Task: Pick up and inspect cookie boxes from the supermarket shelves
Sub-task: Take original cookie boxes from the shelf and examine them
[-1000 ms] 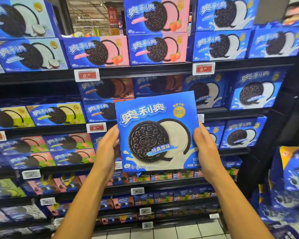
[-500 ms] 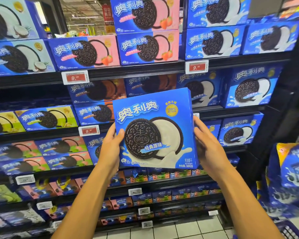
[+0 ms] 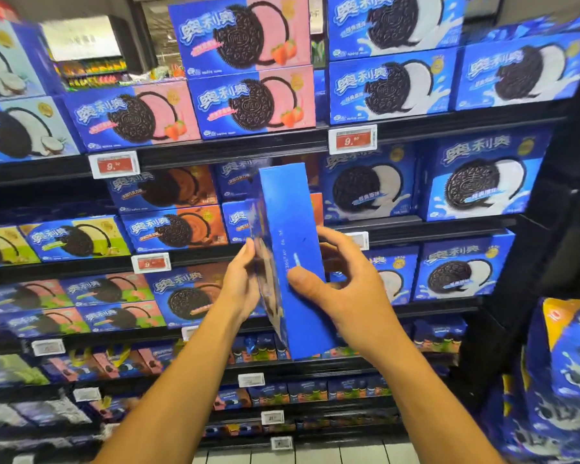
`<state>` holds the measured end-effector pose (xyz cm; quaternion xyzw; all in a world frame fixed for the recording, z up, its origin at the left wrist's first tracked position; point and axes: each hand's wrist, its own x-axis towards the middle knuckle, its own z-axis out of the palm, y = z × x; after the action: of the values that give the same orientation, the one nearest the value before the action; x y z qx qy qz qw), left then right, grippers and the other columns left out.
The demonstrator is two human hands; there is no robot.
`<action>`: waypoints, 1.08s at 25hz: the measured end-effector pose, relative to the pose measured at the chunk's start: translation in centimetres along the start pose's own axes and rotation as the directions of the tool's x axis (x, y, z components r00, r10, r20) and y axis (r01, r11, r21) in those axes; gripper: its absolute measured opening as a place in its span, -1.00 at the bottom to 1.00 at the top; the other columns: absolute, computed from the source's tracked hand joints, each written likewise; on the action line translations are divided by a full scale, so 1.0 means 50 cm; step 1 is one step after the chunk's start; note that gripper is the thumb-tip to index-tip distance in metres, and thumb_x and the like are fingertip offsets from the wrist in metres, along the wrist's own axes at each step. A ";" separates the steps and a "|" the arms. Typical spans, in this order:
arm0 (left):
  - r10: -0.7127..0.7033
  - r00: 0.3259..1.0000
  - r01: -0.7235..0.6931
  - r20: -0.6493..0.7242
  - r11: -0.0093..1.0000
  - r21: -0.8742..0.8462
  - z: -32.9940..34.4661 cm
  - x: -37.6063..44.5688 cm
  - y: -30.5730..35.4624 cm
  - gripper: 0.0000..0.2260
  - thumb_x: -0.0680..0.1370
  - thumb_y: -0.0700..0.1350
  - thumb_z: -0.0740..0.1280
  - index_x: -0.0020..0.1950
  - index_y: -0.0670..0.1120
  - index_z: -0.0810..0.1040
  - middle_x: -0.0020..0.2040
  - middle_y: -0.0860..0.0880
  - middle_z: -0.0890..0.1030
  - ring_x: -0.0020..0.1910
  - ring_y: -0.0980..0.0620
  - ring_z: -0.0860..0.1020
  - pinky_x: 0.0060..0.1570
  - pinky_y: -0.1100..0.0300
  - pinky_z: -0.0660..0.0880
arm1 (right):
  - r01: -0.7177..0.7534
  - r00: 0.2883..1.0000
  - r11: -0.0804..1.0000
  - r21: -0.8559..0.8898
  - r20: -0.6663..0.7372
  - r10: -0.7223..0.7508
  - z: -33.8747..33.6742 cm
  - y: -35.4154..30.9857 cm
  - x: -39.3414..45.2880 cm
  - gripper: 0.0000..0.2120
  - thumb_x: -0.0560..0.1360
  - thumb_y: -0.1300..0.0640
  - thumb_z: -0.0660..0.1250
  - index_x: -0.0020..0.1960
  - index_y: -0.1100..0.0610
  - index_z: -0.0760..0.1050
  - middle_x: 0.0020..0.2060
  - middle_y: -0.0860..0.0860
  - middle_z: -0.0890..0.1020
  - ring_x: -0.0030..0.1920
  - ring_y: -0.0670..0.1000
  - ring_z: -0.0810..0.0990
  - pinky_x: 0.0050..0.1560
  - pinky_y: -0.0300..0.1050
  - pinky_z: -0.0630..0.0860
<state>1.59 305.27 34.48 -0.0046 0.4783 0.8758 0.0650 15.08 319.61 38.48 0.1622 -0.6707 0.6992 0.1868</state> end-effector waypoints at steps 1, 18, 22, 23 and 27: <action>-0.009 1.000 0.009 -0.004 1.000 0.011 0.011 0.001 -0.006 -0.59 0.70 -0.06 0.07 0.48 -0.25 0.34 0.41 -0.31 0.42 0.33 -0.28 0.42 0.41 -0.26 0.27 | 0.000 1.000 1.000 0.006 0.007 0.000 -0.011 -0.001 0.003 -0.53 0.33 -0.07 0.49 0.22 -0.13 0.49 0.06 -0.19 0.65 0.01 -0.26 0.62 -0.14 -0.35 0.56; 0.317 0.947 -0.275 -0.053 0.884 0.379 0.116 0.009 -0.101 -0.79 0.56 -0.34 0.27 0.10 -0.12 0.57 -0.06 0.03 0.73 -0.11 0.11 0.68 -0.19 0.28 0.58 | -0.171 0.974 0.962 0.213 -0.111 0.198 -0.387 0.173 0.064 -0.68 0.53 -0.10 0.37 0.28 -0.19 0.47 0.13 -0.03 0.71 0.08 0.05 0.71 -0.18 -0.14 0.63; 0.305 0.952 -0.265 -0.009 0.842 0.471 0.165 0.004 -0.131 -0.70 0.57 -0.36 0.29 0.19 -0.02 0.55 0.02 0.08 0.72 -0.04 0.15 0.67 -0.16 0.33 0.57 | -0.220 0.942 0.955 0.199 -0.209 0.261 -0.434 0.208 0.077 -0.74 0.62 -0.04 0.24 0.27 -0.25 0.54 0.18 -0.20 0.67 0.18 -0.06 0.66 -0.06 -0.14 0.66; 0.302 0.953 -0.264 -0.001 0.836 0.480 0.178 0.008 -0.136 -0.69 0.58 -0.34 0.30 0.21 0.01 0.55 0.06 0.07 0.71 -0.02 0.14 0.67 -0.16 0.31 0.57 | -0.246 0.941 0.948 0.202 -0.186 0.283 -0.443 0.208 0.079 -0.69 0.57 -0.11 0.29 0.30 -0.29 0.50 0.21 -0.22 0.65 0.21 -0.08 0.64 -0.03 -0.15 0.65; 0.326 0.945 -0.263 -0.015 0.787 0.558 0.227 0.042 -0.140 -0.66 0.59 -0.28 0.32 0.34 -0.03 0.51 0.32 -0.12 0.52 0.24 -0.04 0.55 0.16 0.03 0.56 | -0.260 0.954 0.962 -0.087 -0.179 0.241 -0.487 0.212 0.114 -0.38 0.52 -0.01 0.43 0.52 -0.19 0.31 0.37 -0.11 0.43 0.35 -0.03 0.48 0.34 0.05 0.48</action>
<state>0.94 318.75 34.63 0.0406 0.7065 0.6995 -0.1002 5.57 343.87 30.73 0.0064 -0.7052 0.6906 0.1605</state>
